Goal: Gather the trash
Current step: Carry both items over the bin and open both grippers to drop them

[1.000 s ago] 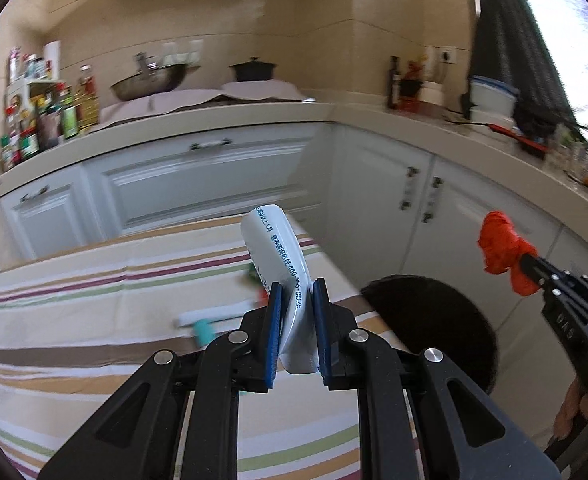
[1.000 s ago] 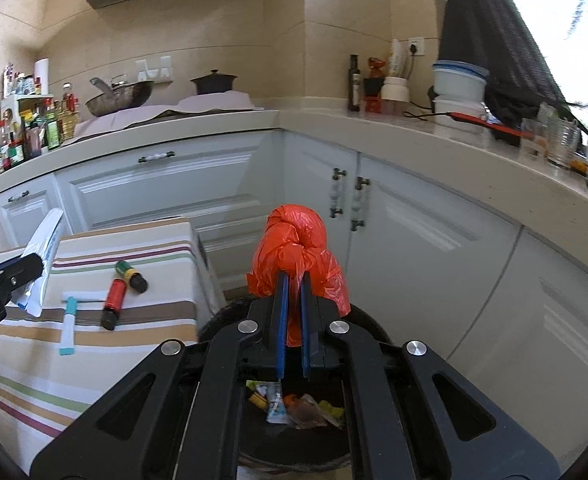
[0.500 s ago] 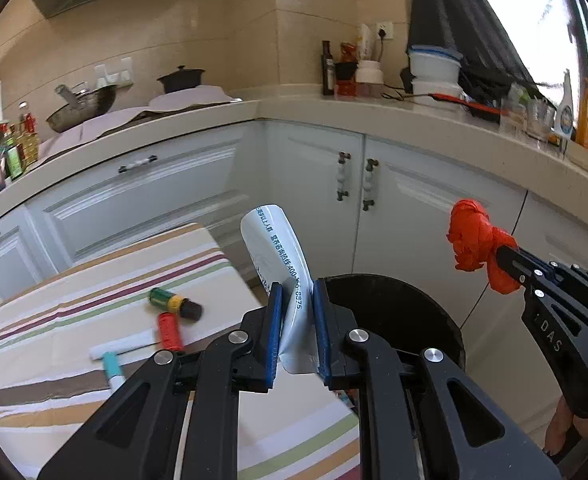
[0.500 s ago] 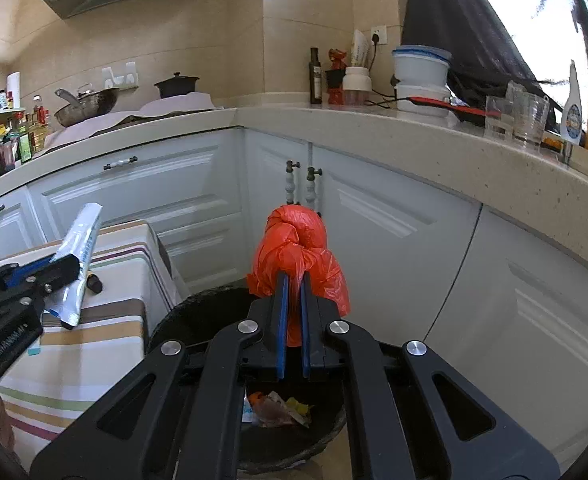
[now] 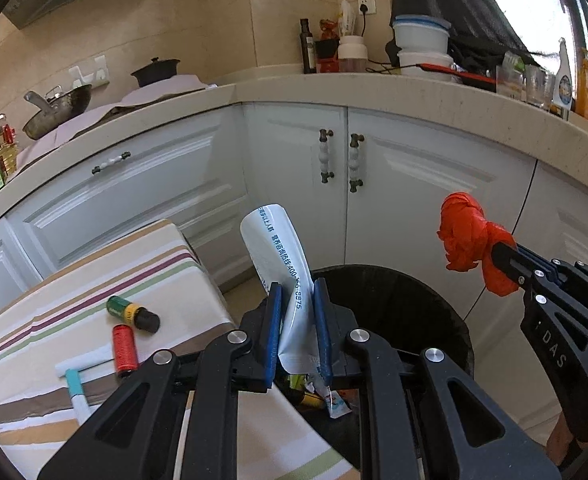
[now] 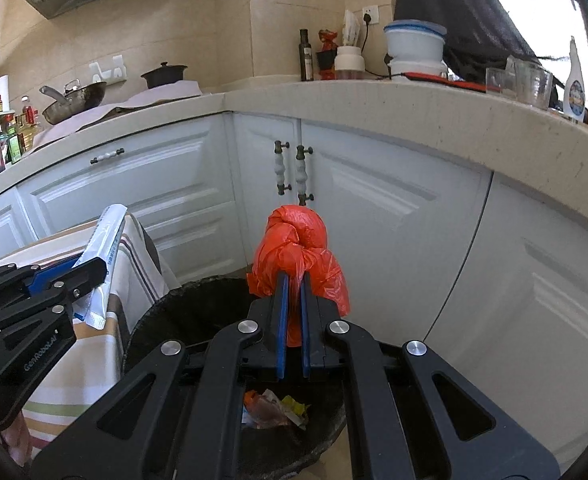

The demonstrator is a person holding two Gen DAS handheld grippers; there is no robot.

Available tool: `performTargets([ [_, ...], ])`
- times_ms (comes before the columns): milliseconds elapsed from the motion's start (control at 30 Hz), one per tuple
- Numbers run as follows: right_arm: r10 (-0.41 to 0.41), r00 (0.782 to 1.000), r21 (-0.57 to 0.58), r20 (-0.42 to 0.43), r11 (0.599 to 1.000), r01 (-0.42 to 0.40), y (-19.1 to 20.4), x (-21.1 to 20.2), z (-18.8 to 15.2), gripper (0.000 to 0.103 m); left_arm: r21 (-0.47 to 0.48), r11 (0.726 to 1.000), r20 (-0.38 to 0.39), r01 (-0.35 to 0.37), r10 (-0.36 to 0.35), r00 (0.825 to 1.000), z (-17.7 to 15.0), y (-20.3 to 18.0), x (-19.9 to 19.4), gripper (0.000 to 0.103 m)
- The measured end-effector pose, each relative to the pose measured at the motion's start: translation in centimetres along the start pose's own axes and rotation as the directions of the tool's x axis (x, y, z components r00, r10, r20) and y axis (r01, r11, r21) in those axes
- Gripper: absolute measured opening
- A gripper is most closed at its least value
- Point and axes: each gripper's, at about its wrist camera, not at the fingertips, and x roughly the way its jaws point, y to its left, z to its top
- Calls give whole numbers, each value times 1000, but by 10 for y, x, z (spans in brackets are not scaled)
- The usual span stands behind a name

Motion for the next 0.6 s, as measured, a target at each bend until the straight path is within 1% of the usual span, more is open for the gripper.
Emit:
performTargets([
  [67, 0, 1000, 5, -10, 1000, 0, -2, 6, -1, 5, 6, 1000, -6, 2, -1, 1000, 1, -2, 6, 17],
  [167, 3, 999, 2, -34, 1000, -3, -3, 17, -3, 7, 13, 1000, -17, 5, -5, 1000, 2, -4, 14, 24],
  [200, 2, 999, 3, -41, 1000, -2, -3, 20, -4, 8, 12, 1000, -20, 1, 0, 1000, 2, -4, 16, 31],
  [233, -1, 999, 8, -42, 1000, 1, -4, 23, -4, 11, 9, 1000, -22, -3, 3, 1000, 2, -3, 18, 41],
  [267, -1, 999, 9, -45, 1000, 2, -4, 24, -4, 17, 3, 1000, -22, -4, 4, 1000, 2, -3, 19, 44],
  [333, -7, 999, 10, -46, 1000, 8, -4, 26, -5, 21, -13, 1000, -22, -6, 6, 1000, 2, 0, 19, 49],
  [433, -13, 999, 15, -42, 1000, 13, -4, 25, -5, 22, -27, 1000, -28, -17, 16, 999, 1, 5, 17, 51],
  [600, -9, 1000, 6, -23, 1000, 9, 1, 16, 0, 22, -59, 997, -4, -42, 42, 999, 0, 21, -1, 51],
])
